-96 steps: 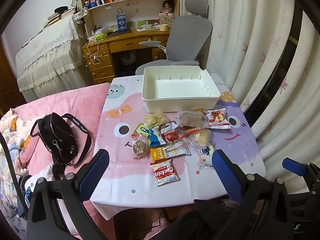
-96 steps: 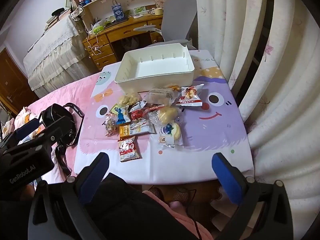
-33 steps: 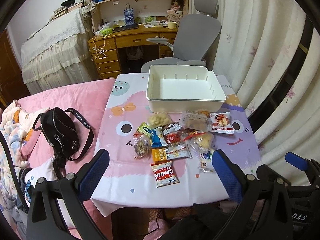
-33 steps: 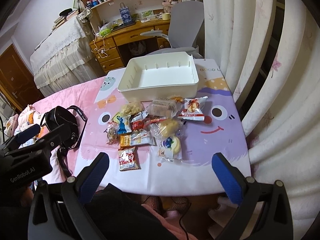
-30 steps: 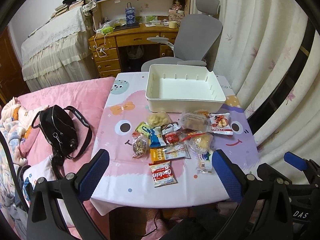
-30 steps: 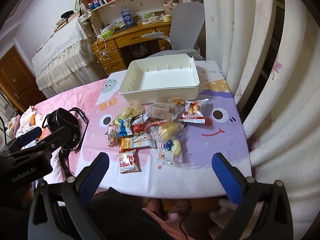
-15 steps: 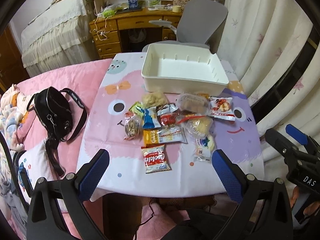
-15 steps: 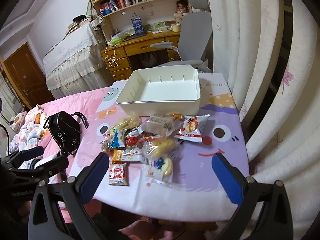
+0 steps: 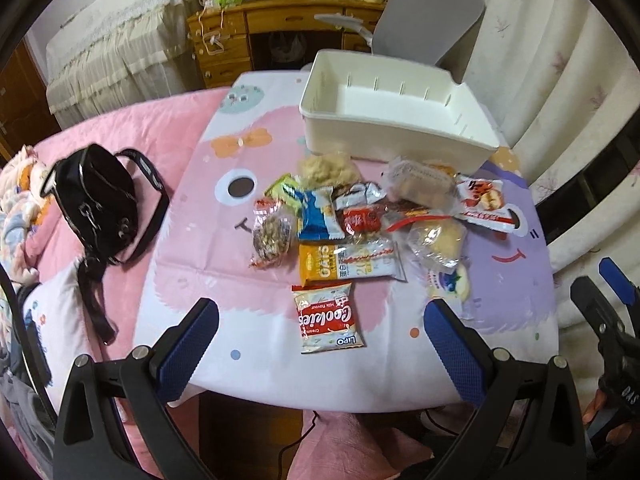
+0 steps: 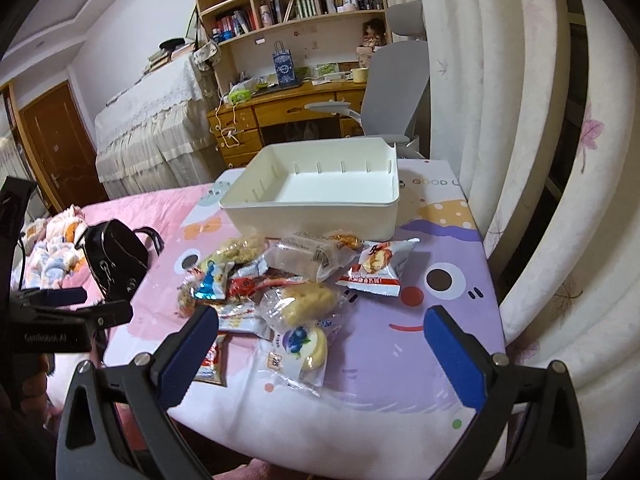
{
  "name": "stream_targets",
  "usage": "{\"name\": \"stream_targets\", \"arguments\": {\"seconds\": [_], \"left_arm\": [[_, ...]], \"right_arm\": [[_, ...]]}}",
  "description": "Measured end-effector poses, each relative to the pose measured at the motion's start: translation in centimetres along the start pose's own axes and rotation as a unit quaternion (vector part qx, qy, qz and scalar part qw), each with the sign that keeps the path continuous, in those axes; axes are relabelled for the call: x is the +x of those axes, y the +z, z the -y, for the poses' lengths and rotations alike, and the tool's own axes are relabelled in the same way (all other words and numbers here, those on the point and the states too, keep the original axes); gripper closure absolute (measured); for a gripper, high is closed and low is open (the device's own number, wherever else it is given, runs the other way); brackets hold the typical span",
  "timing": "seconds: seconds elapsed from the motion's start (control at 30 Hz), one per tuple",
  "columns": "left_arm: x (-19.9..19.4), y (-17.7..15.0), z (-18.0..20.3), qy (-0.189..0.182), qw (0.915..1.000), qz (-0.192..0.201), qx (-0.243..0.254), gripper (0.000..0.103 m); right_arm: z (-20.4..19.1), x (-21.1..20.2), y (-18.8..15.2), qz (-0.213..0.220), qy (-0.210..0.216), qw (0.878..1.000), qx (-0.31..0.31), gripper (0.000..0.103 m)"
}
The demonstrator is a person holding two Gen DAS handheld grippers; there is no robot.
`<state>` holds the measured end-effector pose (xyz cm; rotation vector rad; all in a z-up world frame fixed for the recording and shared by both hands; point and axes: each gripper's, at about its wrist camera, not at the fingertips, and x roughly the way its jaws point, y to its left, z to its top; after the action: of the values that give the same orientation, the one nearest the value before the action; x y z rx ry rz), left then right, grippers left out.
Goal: Organize snacks
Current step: 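Lower left tool onto Cookies packet while right tool lowers onto blueberry cake packet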
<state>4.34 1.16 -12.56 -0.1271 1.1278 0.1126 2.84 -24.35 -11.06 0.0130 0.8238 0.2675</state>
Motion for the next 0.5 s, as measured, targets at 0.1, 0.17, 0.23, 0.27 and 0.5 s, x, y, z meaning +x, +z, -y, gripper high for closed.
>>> {"name": "stream_targets", "arguments": {"seconds": [0.1,0.17,0.23,0.27,0.5], "left_arm": [[2.3,0.1,-0.4,0.0,0.9996,-0.026,-0.009,0.001],[3.6,0.1,-0.4,0.001,0.999,-0.043,-0.013,0.001],[5.3,0.1,-0.6,0.0,0.9978,-0.064,-0.017,0.001],[5.9,0.1,-0.7,-0.002,0.9973,-0.071,-0.018,0.001],[11.4,-0.1,-1.6,-0.01,0.9865,-0.156,-0.05,0.002]], "right_arm": [[-0.5,1.4,-0.5,-0.012,-0.003,1.0,-0.02,0.0],[-1.1,2.7,-0.7,-0.029,-0.006,0.999,-0.038,0.0],[-1.4,3.9,-1.1,-0.048,-0.003,0.998,-0.049,0.0],[-1.6,4.4,-1.2,-0.055,0.001,0.997,-0.051,0.0],[-2.9,8.3,-2.0,-0.112,0.012,0.991,-0.069,0.0]]}}
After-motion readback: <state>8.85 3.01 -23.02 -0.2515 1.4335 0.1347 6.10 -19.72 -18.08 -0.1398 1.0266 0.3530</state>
